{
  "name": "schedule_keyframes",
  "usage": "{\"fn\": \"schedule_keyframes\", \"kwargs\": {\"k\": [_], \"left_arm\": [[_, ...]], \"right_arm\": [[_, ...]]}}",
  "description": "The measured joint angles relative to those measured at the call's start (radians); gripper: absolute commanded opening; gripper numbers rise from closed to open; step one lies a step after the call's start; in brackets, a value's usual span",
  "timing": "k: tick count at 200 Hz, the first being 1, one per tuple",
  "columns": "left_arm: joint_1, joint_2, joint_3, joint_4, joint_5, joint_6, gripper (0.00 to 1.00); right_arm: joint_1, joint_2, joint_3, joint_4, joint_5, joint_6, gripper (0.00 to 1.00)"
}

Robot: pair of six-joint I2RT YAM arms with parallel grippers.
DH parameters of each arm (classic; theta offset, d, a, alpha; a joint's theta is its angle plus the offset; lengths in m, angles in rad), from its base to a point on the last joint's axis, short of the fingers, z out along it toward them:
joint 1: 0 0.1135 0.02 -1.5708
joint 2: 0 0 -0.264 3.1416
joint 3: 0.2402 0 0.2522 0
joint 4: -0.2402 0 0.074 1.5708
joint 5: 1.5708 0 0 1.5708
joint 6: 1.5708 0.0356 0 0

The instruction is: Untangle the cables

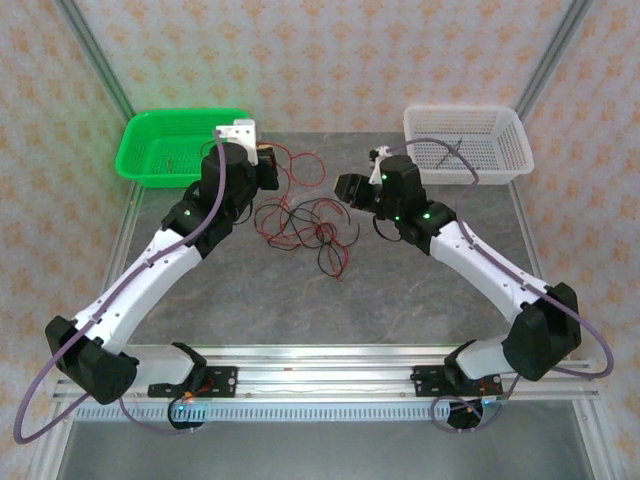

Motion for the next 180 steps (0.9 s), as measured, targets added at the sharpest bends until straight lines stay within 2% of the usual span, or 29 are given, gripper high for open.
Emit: {"fn": "schedule_keyframes", "kwargs": {"k": [24, 53, 130, 180], "left_arm": [[0.003, 0.034, 0.081, -0.068, -0.048, 0.018, 0.0], [0.036, 0.082, 0.196, -0.143, -0.072, 0.029, 0.0], [0.255, 0.282, 0.494, -0.247, -0.077, 0.055, 0.0], [0.386, 0.428, 0.66, -0.252, -0.052, 0.085, 0.0]], "right_arm": [[-0.001, 0.001, -0.049, 0.014, -0.01, 0.008, 0.52], [0.001, 0.006, -0.105, 0.05, -0.028, 0.017, 0.54], [0.098, 0.14, -0.128, 0.119, -0.048, 0.036, 0.53], [0.123, 0.151, -0.156, 0.135, -0.051, 0.043, 0.53]]}}
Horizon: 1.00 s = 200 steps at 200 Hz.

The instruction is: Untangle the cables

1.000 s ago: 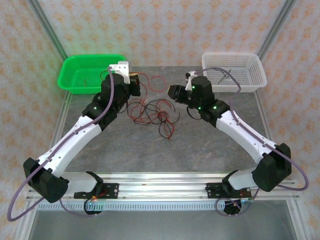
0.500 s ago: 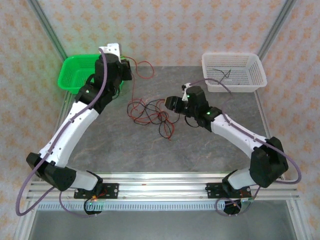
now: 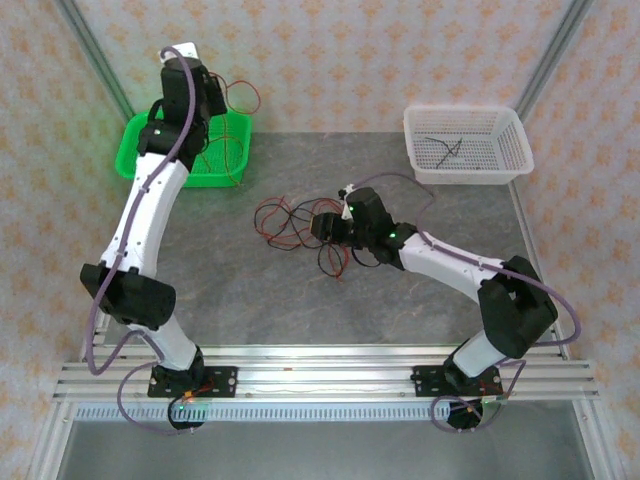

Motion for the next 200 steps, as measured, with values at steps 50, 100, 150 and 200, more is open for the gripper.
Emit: {"fn": "schedule_keyframes", "kwargs": {"k": [50, 100, 150, 200], "left_arm": [[0.135, 0.119, 0.155, 0.05, 0.061, 0.039, 0.0], [0.259, 0.221, 0.162, 0.17, 0.164, 0.042, 0.0], [0.333, 0.351, 0.162, 0.223, 0.222, 0.04, 0.0], [0.339, 0.451, 0.154, 0.26, 0.227, 0.039, 0.0]], "right_arm": [[0.003, -0.008, -0.05, 0.006, 0.004, 0.005, 0.53], [0.003, -0.056, -0.077, 0.005, 0.026, 0.01, 0.53], [0.003, -0.053, -0.077, 0.005, 0.034, 0.011, 0.53], [0.003, 0.025, -0.055, -0.004, 0.034, 0.009, 0.53]]}}
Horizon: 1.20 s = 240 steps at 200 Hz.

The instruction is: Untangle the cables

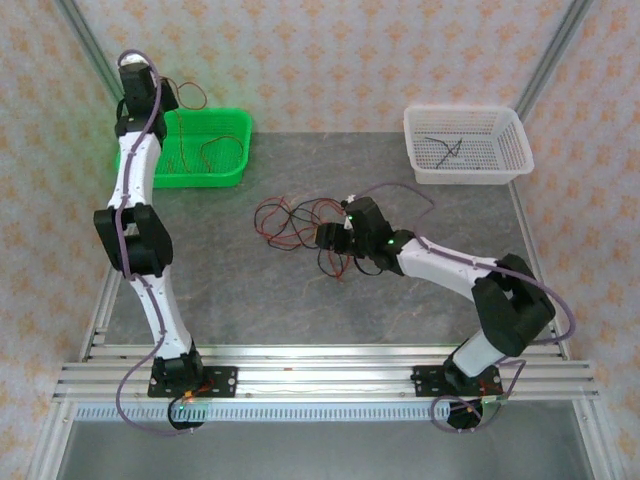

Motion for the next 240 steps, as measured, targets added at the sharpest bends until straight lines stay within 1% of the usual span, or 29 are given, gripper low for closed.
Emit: {"fn": "schedule_keyframes", "kwargs": {"k": [35, 63, 76, 91, 100, 115, 127, 140, 192, 213, 240], "left_arm": [[0.0, 0.123, 0.01, -0.013, 0.0, -0.015, 0.0], [0.0, 0.203, 0.01, -0.068, 0.0, -0.027, 0.0], [0.0, 0.217, 0.01, -0.095, 0.0, -0.031, 0.13], [0.0, 0.219, 0.01, -0.126, 0.001, -0.044, 0.32], [0.0, 0.219, 0.011, -0.131, 0.005, -0.047, 0.41], [0.0, 0.219, 0.011, -0.144, 0.014, -0.044, 0.53], [0.0, 0.219, 0.011, -0.157, 0.024, -0.05, 0.57], [-0.002, 0.219, 0.014, -0.173, 0.027, -0.05, 0.59], [-0.015, 0.199, 0.065, -0.251, 0.033, -0.049, 0.6], [-0.023, 0.15, 0.06, -0.272, 0.039, -0.052, 0.6], [-0.035, 0.047, 0.035, -0.28, 0.05, -0.069, 0.6]], "right_arm": [[0.0, 0.045, 0.029, -0.01, 0.0, -0.01, 0.53], [0.0, 0.056, 0.042, -0.014, 0.0, -0.018, 0.53], [0.0, 0.06, 0.046, -0.014, -0.001, -0.019, 0.53], [0.0, 0.062, 0.047, -0.014, -0.004, -0.021, 0.53], [0.0, 0.062, 0.047, -0.014, -0.005, -0.021, 0.53], [0.0, 0.062, 0.047, -0.013, -0.005, -0.021, 0.53], [0.0, 0.062, 0.047, -0.014, -0.005, -0.021, 0.53], [0.0, 0.062, 0.047, -0.013, -0.005, -0.021, 0.53], [0.0, 0.058, 0.039, -0.018, 0.0, -0.021, 0.53], [0.0, 0.05, 0.039, -0.028, 0.013, -0.021, 0.52], [0.001, 0.05, 0.039, -0.06, 0.045, -0.022, 0.51]]}}
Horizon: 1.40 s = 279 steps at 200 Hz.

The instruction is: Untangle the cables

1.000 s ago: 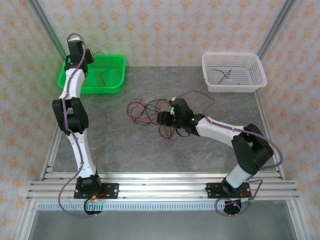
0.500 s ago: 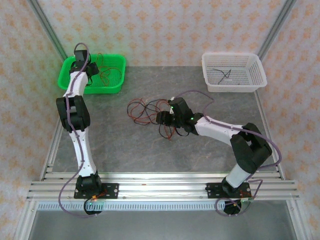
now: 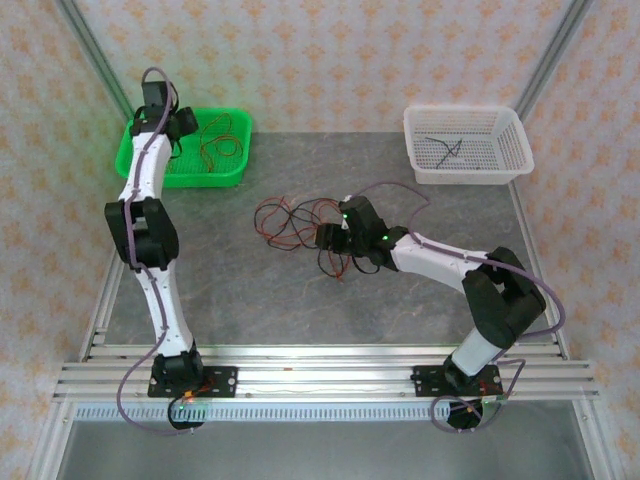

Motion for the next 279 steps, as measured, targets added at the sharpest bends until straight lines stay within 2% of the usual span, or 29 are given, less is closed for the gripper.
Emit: {"fn": "schedule_keyframes", "kwargs": {"k": [43, 99, 135, 172, 213, 237, 254, 279], "left_arm": [[-0.038, -0.196, -0.105, 0.007, 0.004, -0.047, 0.6], [-0.108, -0.444, -0.41, 0.055, 0.027, -0.12, 0.6], [-0.145, -0.605, -0.605, 0.084, 0.03, -0.168, 0.61], [-0.223, -0.792, -0.828, 0.132, 0.026, -0.211, 0.61], [-0.278, -0.877, -0.974, 0.16, 0.022, -0.243, 0.61], [-0.299, -0.878, -1.005, 0.163, 0.016, -0.246, 0.61], [-0.326, -0.88, -1.013, 0.162, 0.007, -0.246, 0.61], [-0.364, -0.896, -1.014, 0.163, -0.003, -0.246, 0.61]], "right_arm": [[0.0, 0.0, 0.0, -0.069, 0.079, -0.014, 0.49], [0.0, 0.0, 0.016, -0.178, 0.18, -0.074, 0.46], [0.0, 0.0, 0.019, -0.211, 0.194, -0.103, 0.41], [0.0, 0.017, 0.045, -0.232, 0.194, -0.135, 0.36], [0.0, 0.081, 0.051, -0.232, 0.194, -0.144, 0.33], [0.0, 0.103, 0.051, -0.232, 0.195, -0.153, 0.18], [0.0, 0.105, 0.051, -0.232, 0.195, -0.144, 0.0], [0.0, 0.103, 0.051, -0.232, 0.194, -0.15, 0.0]]}}
